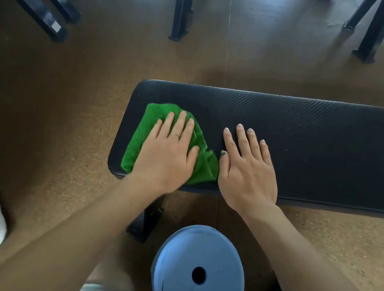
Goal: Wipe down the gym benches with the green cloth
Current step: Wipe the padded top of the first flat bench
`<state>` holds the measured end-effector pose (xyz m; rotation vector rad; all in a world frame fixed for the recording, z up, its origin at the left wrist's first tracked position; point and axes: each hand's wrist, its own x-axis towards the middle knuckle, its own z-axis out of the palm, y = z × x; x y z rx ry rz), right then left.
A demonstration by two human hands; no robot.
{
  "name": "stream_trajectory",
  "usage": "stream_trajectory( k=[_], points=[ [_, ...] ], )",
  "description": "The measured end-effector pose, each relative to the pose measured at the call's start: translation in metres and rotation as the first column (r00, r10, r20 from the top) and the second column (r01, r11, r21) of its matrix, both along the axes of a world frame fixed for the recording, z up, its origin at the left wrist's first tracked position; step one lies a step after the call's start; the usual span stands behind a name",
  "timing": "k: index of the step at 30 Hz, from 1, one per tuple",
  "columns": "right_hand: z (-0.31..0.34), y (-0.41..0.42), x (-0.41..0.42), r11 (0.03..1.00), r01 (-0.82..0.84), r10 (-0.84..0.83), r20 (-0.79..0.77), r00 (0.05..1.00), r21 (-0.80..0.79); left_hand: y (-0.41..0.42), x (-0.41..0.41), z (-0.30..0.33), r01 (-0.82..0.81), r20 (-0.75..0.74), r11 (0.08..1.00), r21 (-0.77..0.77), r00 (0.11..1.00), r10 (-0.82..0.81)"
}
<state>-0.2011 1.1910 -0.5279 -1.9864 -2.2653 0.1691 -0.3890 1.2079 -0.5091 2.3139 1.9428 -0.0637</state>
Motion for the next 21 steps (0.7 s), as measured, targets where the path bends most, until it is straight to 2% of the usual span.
stream_trajectory(
  k=[2,4,8,11,14,17,21],
  points=[
    [0.001,-0.001,0.001,0.999,-0.014,0.014,-0.01,1.0,-0.035,-0.038,-0.006,0.003,0.088,-0.025,0.995,-0.038,0.996,-0.089],
    [0.006,0.004,0.003,0.997,-0.024,0.021,-0.042,0.999,-0.076,-0.031,-0.014,0.006,0.124,-0.034,0.989,-0.083,0.991,-0.127],
    [0.014,0.039,0.006,0.993,-0.037,0.034,-0.025,0.999,-0.109,0.042,-0.013,0.005,0.041,-0.01,0.999,-0.036,0.999,-0.041],
    [0.007,0.052,0.006,0.998,-0.009,0.007,-0.036,0.999,-0.063,0.093,-0.009,-0.005,-0.012,-0.06,1.0,-0.018,0.998,0.011],
    [0.001,0.054,0.006,0.998,-0.013,0.011,-0.043,0.999,-0.054,0.119,-0.003,-0.006,-0.068,-0.048,0.998,-0.015,0.997,0.067],
    [0.003,0.051,0.007,0.998,-0.016,0.014,-0.049,0.999,-0.054,0.092,0.005,0.002,-0.05,-0.042,0.998,-0.034,0.998,0.049],
    [0.005,0.044,0.007,1.0,0.001,-0.002,-0.113,0.994,-0.004,0.008,0.01,0.006,0.089,-0.025,0.995,-0.047,0.996,-0.091]
  ],
)
